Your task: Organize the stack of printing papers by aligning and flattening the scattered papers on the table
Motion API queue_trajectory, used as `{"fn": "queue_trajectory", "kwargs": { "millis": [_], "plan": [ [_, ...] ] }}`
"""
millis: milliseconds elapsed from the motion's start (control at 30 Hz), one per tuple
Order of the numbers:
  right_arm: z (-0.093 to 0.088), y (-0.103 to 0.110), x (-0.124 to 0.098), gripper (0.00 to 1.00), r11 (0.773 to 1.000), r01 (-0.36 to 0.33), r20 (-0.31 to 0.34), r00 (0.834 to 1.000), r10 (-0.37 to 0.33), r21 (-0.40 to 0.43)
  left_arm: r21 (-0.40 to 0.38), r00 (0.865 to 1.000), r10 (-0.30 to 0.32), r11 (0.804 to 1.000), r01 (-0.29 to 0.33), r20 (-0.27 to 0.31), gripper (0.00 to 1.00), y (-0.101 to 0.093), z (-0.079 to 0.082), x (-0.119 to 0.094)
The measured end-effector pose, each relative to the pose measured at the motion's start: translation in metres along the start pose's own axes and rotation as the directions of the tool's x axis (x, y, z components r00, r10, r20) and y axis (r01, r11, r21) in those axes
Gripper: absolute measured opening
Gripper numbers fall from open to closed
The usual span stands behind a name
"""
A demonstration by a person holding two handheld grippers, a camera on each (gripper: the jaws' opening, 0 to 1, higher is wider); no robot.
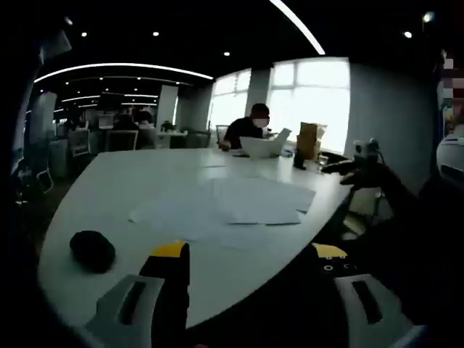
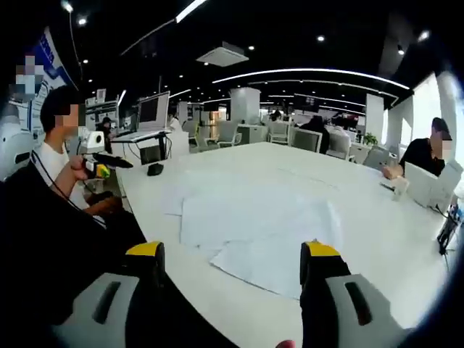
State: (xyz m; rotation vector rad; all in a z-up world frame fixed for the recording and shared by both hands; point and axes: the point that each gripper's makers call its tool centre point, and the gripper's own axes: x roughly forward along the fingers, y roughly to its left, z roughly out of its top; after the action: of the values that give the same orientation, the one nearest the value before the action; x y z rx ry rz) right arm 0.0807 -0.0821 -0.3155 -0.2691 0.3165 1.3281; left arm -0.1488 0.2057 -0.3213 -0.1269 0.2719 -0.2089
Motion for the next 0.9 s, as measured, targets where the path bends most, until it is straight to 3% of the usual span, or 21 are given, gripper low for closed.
{"fn": "queue_trajectory", "kwargs": {
  "millis": [900],
  "plan": [
    [0.002, -0.007, 0.012, 0.71, 0.999, 0.005, 0.023, 1.000, -0.006, 0.034, -0.003, 1.000, -0.010, 1.000, 0.010, -0.007, 0.69, -0.002, -0.003, 0.003]
  ]
}}
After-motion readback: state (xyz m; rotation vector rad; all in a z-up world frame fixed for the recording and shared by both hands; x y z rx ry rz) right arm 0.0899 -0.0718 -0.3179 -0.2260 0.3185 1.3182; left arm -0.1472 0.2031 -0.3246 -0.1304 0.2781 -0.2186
